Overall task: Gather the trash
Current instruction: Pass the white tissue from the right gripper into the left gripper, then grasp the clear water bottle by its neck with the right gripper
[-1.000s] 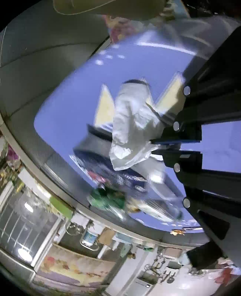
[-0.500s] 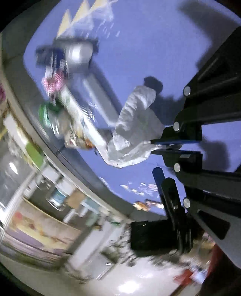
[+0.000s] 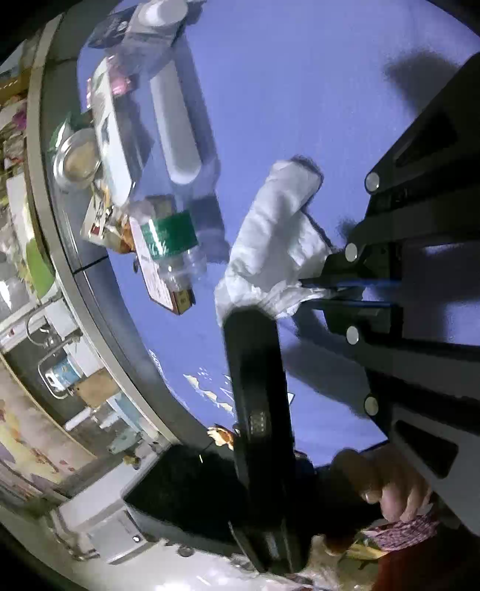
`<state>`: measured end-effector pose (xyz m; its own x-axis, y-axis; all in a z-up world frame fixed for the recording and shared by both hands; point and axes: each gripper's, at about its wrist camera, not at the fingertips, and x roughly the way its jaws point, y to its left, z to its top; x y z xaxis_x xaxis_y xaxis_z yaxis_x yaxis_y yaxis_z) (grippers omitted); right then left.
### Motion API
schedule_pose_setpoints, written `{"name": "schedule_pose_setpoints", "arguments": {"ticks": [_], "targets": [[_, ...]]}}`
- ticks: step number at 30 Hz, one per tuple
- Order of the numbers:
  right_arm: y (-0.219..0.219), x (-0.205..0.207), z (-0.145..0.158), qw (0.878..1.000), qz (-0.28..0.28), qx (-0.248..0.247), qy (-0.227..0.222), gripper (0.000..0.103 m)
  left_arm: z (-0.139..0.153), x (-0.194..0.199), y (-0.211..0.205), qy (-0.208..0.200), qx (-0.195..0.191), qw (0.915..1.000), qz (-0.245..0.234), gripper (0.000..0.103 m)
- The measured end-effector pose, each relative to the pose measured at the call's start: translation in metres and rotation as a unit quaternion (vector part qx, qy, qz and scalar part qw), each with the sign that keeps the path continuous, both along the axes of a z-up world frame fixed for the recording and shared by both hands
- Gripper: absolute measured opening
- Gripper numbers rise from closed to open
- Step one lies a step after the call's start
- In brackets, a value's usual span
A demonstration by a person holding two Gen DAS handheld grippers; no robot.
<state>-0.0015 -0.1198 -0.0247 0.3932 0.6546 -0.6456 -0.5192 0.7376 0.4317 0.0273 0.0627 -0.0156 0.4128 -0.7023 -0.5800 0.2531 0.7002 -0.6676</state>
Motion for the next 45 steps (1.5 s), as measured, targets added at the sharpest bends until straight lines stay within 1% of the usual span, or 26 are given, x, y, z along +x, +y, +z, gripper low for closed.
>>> {"name": "schedule_pose_setpoints", "arguments": {"ticks": [1, 2, 3, 5, 8, 10, 11, 13, 14, 15, 16, 18, 21, 26, 28, 29, 31, 32, 33, 35, 36, 37, 38, 41, 43, 45], "targets": [[0.003, 0.0, 0.0, 1.0, 0.002, -0.007, -0.006, 0.002, -0.006, 0.003, -0.002, 0.008, 0.0, 1.0, 0.0, 0.039], [0.005, 0.0, -0.001, 1.0, 0.004, -0.014, -0.011, 0.003, -0.01, 0.005, -0.003, 0.012, 0.008, 0.9999, 0.001, 0.018], [0.005, -0.002, -0.002, 1.0, 0.006, -0.021, -0.013, 0.003, -0.015, 0.007, -0.002, 0.018, 0.015, 0.9997, 0.004, 0.012], [0.007, -0.001, -0.005, 1.0, 0.01, -0.021, -0.004, 0.004, -0.022, 0.009, 0.007, 0.028, 0.009, 0.9994, 0.017, 0.009], [-0.007, 0.004, -0.007, 0.999, 0.005, 0.019, 0.029, 0.004, -0.02, 0.006, 0.025, 0.022, 0.001, 0.9989, 0.041, 0.009], [-0.017, 0.006, -0.005, 0.998, -0.009, 0.046, 0.036, 0.005, -0.017, 0.004, 0.039, 0.016, 0.002, 0.998, 0.061, 0.009], [-0.025, 0.01, -0.003, 0.996, -0.021, 0.068, 0.046, 0.007, -0.017, 0.003, 0.045, 0.016, 0.002, 0.9975, 0.068, 0.009], [-0.032, 0.018, -0.005, 0.992, -0.041, 0.093, 0.076, 0.031, -0.016, 0.003, 0.055, 0.017, 0.004, 0.9963, 0.084, 0.009], [-0.035, 0.022, -0.009, 0.989, -0.052, 0.102, 0.095, 0.059, -0.016, 0.002, 0.06, 0.016, 0.01, 0.9954, 0.094, 0.009], [-0.038, 0.025, -0.014, 0.985, -0.062, 0.119, 0.108, 0.066, -0.016, 0.001, 0.063, 0.016, 0.016, 0.9948, 0.099, 0.009], [-0.039, 0.024, -0.011, 0.985, -0.066, 0.129, 0.095, 0.069, -0.017, 0.001, 0.066, 0.016, 0.021, 0.9943, 0.103, 0.009], [-0.028, 0.021, -0.008, 0.99, -0.056, 0.102, 0.081, 0.079, -0.019, 0.0, 0.07, 0.016, 0.03, 0.9937, 0.106, 0.009], [-0.017, 0.016, -0.005, 0.992, -0.064, 0.096, 0.06, 0.087, -0.023, -0.002, 0.072, 0.017, 0.039, 0.9934, 0.106, 0.009], [-0.01, 0.011, -0.004, 0.993, -0.059, 0.087, 0.052, 0.087, -0.028, -0.002, 0.079, 0.02, 0.028, 0.9936, 0.108, 0.009], [-0.006, 0.02, 0.002, 0.995, -0.058, 0.049, 0.064, 0.065, -0.03, -0.001, 0.083, 0.022, 0.02, 0.9938, 0.107, 0.009], [-0.003, 0.022, 0.012, 0.998, -0.048, 0.019, 0.039, 0.056, -0.03, -0.002, 0.085, 0.022, 0.018, 0.9937, 0.109, 0.009], [0.006, 0.02, 0.035, 0.998, -0.024, -0.054, -0.039, 0.055, -0.03, -0.003, 0.087, 0.02, 0.018, 0.9936, 0.109, 0.009], [0.016, 0.018, 0.046, 0.991, -0.007, -0.103, -0.086, 0.055, -0.031, -0.003, 0.089, 0.019, 0.015, 0.9936, 0.111, 0.009], [0.03, 0.014, 0.057, 0.974, 0.013, -0.171, -0.15, 0.055, -0.031, -0.003, 0.091, 0.02, 0.013, 0.9934, 0.112, 0.009], [0.055, 0.009, 0.064, 0.926, 0.047, -0.281, -0.249, 0.055, -0.031, -0.004, 0.097, 0.021, 0.006, 0.9929, 0.117, 0.009], [0.069, 0.008, 0.061, 0.893, 0.07, -0.336, -0.293, 0.055, -0.031, -0.004, 0.099, 0.02, 0.004, 0.9926, 0.12, 0.009], [0.078, 0.009, 0.055, 0.866, 0.091, -0.374, -0.319, 0.055, -0.03, -0.006, 0.103, 0.018, 0.003, 0.9921, 0.124, 0.009], [0.09, 0.01, 0.048, 0.838, 0.118, -0.409, -0.34, 0.055, -0.03, -0.007, 0.105, 0.017, 0.001, 0.9918, 0.126, 0.009], [0.109, 0.011, 0.026, 0.781, 0.167, -0.469, -0.376, 0.055, -0.027, -0.011, 0.113, 0.013, 0.002, 0.991, 0.134, 0.009], [0.121, 0.019, 0.012, 0.758, 0.189, -0.498, -0.377, 0.055, -0.026, -0.013, 0.118, 0.013, 0.001, 0.9903, 0.138, 0.009], [0.125, 0.023, -0.005, 0.743, 0.201, -0.517, -0.374, 0.055, -0.027, -0.015, 0.122, 0.015, -0.001, 0.9897, 0.143, 0.009]]}}
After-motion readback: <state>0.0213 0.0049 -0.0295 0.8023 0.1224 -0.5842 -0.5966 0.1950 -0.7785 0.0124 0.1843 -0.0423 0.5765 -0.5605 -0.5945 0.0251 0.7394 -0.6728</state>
